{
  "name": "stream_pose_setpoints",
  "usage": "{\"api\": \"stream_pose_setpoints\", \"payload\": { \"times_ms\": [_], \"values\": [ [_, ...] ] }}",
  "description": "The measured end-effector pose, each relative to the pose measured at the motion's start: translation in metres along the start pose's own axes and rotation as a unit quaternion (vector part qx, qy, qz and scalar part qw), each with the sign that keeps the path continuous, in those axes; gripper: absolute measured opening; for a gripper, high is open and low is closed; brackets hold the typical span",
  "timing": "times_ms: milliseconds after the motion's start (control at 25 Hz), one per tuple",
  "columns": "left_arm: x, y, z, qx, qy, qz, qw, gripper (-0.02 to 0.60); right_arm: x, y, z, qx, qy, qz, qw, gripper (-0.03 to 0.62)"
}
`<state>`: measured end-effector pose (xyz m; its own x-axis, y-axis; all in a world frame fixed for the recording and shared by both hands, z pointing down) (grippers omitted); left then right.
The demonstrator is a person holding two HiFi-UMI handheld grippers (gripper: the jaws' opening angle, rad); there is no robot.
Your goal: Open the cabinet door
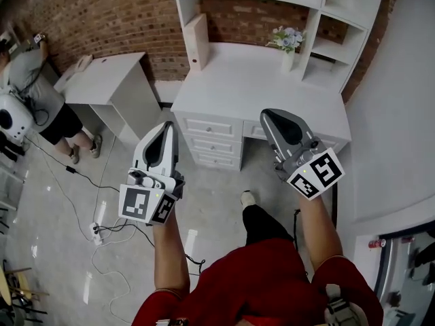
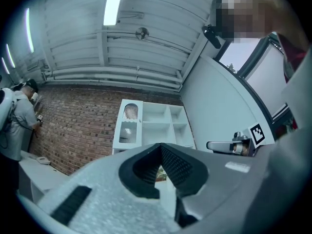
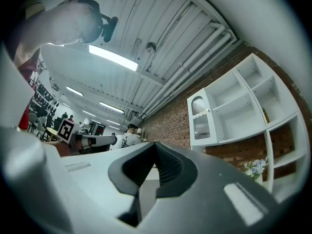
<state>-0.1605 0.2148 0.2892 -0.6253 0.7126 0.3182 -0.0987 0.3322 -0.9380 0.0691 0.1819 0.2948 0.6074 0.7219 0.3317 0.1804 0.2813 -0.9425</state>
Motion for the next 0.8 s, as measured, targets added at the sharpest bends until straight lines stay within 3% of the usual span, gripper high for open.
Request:
{"api": "stream_pose_setpoints", "payload": {
  "times_ms": [280,600,800],
  "values": [
    [-0.078,-0.036,0.066,-0.007,0.001,0.015,0.9999,0.001,-0.075,-0.038,-0.077,-0.019,-0.001,-0.015,1.0,0.011],
    [-0.228,-0.078,0.162,-0.017,0.002,0.017,0.9997,0.001,-0.199,-0.068,-0.211,-0.013,0.01,-0.028,0.999,0.011],
    [-0.301,-0.107,0.21,-0.005,0.002,0.009,0.9999,0.002,-0.266,-0.079,-0.27,-0.006,0.029,-0.034,0.999,0.011]
  ]
}}
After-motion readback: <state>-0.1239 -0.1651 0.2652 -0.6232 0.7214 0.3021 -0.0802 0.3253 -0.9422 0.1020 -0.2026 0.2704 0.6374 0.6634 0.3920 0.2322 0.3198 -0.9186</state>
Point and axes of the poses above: the fingertips, and each gripper's own axes: x backward along the fingers, z to its left, y out of its top, the point moved 4 cm from there along x, backward along the fingers, and after that the axes turned 11 degrees about -y, right-handed, at the moved point
